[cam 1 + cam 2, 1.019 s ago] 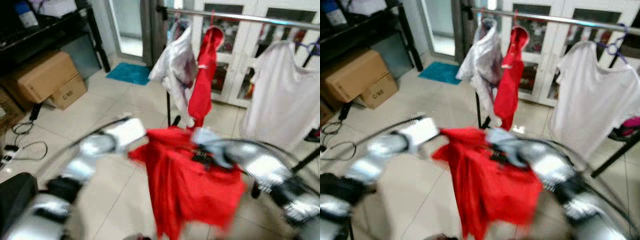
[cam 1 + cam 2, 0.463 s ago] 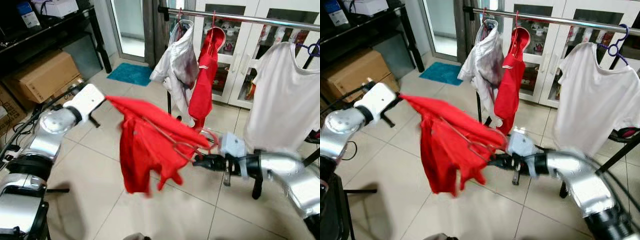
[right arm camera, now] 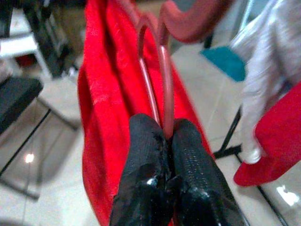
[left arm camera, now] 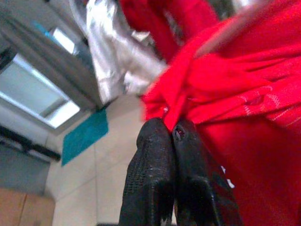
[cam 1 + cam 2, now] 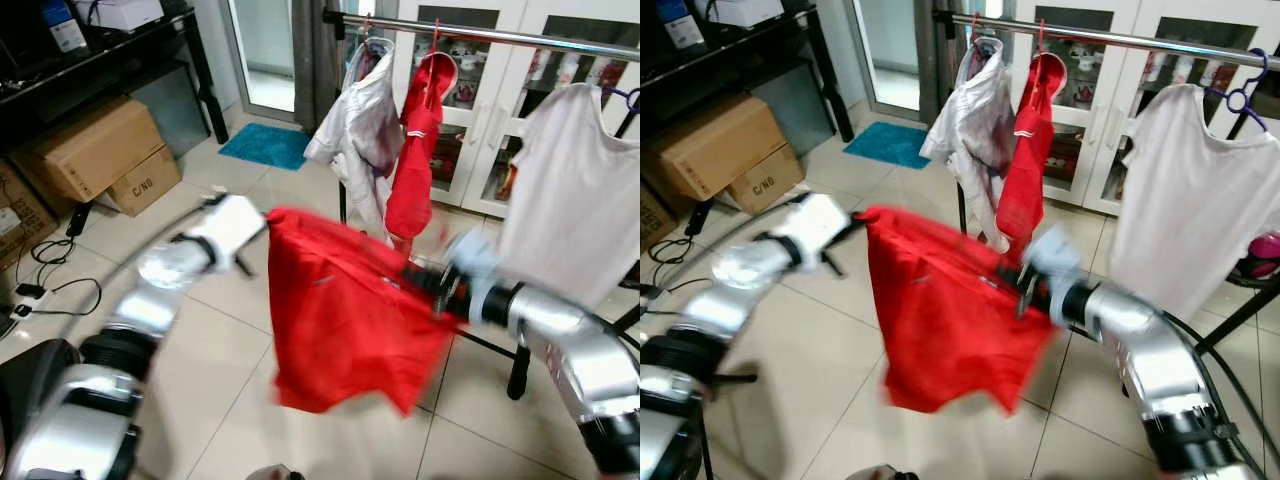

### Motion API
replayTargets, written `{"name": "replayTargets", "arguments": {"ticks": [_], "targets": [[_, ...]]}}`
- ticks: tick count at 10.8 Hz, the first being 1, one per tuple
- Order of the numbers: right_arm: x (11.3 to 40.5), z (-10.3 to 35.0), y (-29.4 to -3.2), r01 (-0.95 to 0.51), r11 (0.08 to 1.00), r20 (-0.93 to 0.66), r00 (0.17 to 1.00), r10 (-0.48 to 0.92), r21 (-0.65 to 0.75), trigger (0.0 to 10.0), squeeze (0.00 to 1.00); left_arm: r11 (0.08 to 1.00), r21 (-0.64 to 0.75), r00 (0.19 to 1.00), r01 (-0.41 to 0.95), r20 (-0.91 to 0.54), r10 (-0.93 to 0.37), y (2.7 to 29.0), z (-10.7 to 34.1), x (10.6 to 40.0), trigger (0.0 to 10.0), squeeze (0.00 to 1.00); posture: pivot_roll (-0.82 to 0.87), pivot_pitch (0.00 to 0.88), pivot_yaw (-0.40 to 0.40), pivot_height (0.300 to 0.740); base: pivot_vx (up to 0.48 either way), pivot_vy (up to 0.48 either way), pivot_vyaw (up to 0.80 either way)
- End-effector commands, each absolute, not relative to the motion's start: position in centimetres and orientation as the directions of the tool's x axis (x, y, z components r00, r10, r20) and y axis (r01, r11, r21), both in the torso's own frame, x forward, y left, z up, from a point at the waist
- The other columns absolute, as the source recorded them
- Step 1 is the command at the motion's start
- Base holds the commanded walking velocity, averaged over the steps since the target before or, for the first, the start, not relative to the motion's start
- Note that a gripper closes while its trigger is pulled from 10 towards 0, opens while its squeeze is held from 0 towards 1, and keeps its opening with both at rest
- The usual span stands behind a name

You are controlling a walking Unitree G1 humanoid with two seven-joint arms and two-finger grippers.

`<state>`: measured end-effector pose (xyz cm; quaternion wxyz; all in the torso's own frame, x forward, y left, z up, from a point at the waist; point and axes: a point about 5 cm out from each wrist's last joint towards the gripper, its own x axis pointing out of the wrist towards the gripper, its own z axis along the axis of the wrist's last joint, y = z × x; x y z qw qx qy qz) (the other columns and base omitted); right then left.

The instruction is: Hang hanger

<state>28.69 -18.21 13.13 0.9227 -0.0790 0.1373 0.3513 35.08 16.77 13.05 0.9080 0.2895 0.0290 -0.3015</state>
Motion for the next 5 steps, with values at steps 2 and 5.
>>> {"name": "replayTargets", "arguments": {"ticks": [2, 5], "targets": [[28.5, 13.6, -21.3, -0.588, 0.808, -0.297, 0.78, 0.551, -0.047, 0.0, 0.0, 0.731, 0.525, 0.898, 0.436, -0.201, -0.392, 20.0, 13.5, 35.4, 0.0, 0.0, -0.15, 0.0, 0.131, 0.74, 0.0, 0.0, 0.0], [29.3, 14.2, -19.7, -0.534, 0.845, -0.232, 0.824, 0.516, -0.016, 0.0, 0.0, 0.721, 0.52, 0.885, 0.459, -0.197, -0.421, 19.3, 13.5, 35.3, 0.0, 0.0, -0.15, 0.009, 0.131, 0.74, 0.0, 0.0, 0.0]]}}
